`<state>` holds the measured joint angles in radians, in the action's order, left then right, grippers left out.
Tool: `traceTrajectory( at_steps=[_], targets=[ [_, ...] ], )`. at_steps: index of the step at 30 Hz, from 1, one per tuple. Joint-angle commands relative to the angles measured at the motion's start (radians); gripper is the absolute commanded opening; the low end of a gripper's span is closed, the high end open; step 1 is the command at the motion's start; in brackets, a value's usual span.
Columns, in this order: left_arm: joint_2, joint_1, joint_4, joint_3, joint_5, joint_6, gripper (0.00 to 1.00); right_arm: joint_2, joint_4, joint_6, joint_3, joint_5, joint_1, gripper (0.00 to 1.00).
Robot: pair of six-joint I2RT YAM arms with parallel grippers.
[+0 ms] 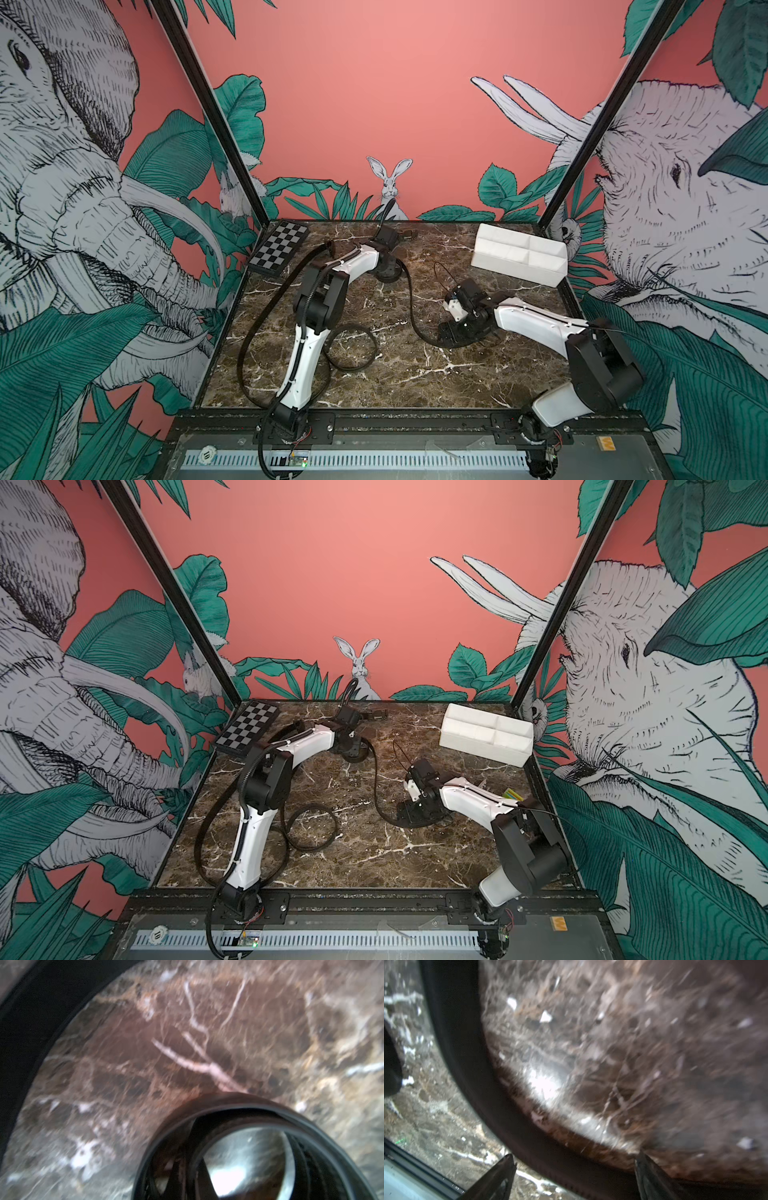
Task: Place the belts into the storage roll
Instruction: Roll the belt at the center of the board.
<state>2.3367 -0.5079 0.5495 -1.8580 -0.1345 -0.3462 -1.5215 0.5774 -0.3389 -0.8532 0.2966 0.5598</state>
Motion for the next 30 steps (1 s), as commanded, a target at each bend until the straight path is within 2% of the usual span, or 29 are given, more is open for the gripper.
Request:
traceTrajectory(
  at_steps=[1,3,6,9,13,18,22,25,27,30],
  targets=[
    [0.129,0.0,0.175,-0.06,0.072,-0.049,0.0,-0.002,-0.048,-0.069,0.009,0.033,0.038,0.89],
    [0.168,0.0,0.217,-0.137,0.065,-0.044,0.0,-0.002,-0.004,-0.039,-0.022,0.002,0.04,0.91],
    [0.219,0.0,0.277,-0.243,0.049,-0.029,0.0,0.039,0.091,0.026,-0.074,-0.152,0.013,0.97],
    [0.258,0.005,0.312,-0.325,0.04,-0.02,0.0,0.046,0.102,0.062,-0.083,-0.156,-0.046,0.99],
    [0.299,0.009,0.346,-0.403,0.044,-0.025,0.0,-0.032,0.123,0.1,-0.087,-0.159,-0.056,0.99],
    [0.299,0.015,0.343,-0.409,0.048,-0.028,0.0,-0.103,0.08,0.073,-0.05,-0.163,-0.055,0.96],
    [0.299,0.017,0.343,-0.399,0.053,-0.021,0.0,-0.088,0.103,0.055,-0.056,-0.149,-0.043,0.92],
    [0.291,0.018,0.339,-0.379,0.05,-0.012,0.0,0.025,0.182,0.04,-0.074,-0.296,-0.05,0.98],
    [0.283,0.017,0.326,-0.358,0.053,-0.011,0.0,0.077,0.216,0.021,-0.075,-0.378,-0.122,0.99],
    [0.281,0.017,0.32,-0.352,0.061,-0.013,0.0,0.095,0.221,0.004,-0.057,-0.403,-0.242,0.99]
  ],
)
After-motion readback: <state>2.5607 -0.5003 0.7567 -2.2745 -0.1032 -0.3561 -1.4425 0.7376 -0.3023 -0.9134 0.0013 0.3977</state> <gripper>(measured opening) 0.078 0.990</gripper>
